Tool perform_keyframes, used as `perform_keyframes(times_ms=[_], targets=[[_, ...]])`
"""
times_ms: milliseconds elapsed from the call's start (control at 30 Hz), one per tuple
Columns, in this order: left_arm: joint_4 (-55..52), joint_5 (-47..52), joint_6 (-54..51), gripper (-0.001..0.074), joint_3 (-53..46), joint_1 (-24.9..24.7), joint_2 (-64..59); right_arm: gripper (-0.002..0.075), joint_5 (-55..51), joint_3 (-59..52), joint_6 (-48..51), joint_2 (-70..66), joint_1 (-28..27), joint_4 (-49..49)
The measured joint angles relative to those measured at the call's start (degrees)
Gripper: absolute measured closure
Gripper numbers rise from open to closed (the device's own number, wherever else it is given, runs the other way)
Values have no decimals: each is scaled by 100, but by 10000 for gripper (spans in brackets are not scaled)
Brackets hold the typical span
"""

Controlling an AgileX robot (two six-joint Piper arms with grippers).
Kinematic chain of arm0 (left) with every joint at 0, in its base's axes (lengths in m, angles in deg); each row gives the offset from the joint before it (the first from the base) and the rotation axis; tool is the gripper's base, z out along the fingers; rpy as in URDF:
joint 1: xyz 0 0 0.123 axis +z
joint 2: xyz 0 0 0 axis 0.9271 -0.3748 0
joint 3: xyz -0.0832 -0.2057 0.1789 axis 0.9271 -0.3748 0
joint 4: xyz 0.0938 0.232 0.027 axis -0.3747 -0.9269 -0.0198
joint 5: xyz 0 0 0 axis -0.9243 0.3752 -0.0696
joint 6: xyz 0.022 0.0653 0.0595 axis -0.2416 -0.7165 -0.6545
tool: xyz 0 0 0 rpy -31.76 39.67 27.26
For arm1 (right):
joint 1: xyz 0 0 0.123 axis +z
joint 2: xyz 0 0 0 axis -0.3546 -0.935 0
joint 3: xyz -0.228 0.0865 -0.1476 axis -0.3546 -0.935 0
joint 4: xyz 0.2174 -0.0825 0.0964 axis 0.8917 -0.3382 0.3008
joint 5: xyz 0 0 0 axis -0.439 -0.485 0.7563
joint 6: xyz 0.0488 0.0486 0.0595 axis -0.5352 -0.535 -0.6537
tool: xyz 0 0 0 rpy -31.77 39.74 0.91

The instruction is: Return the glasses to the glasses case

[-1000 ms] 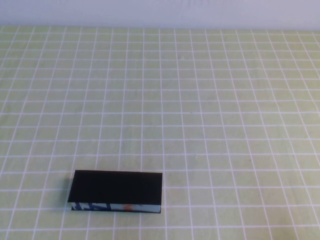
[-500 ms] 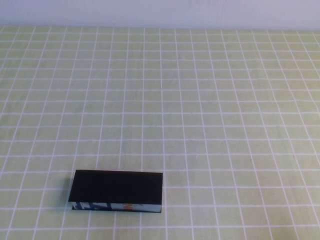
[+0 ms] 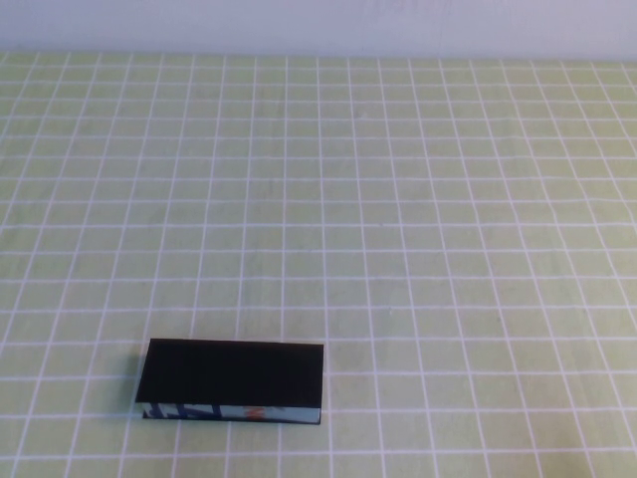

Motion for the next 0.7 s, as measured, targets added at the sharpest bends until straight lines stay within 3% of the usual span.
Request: perform_keyframes(times_ms=[700], targets=[[-21, 45, 14, 737, 0, 0, 0, 737, 0, 0, 0, 0, 0, 9]])
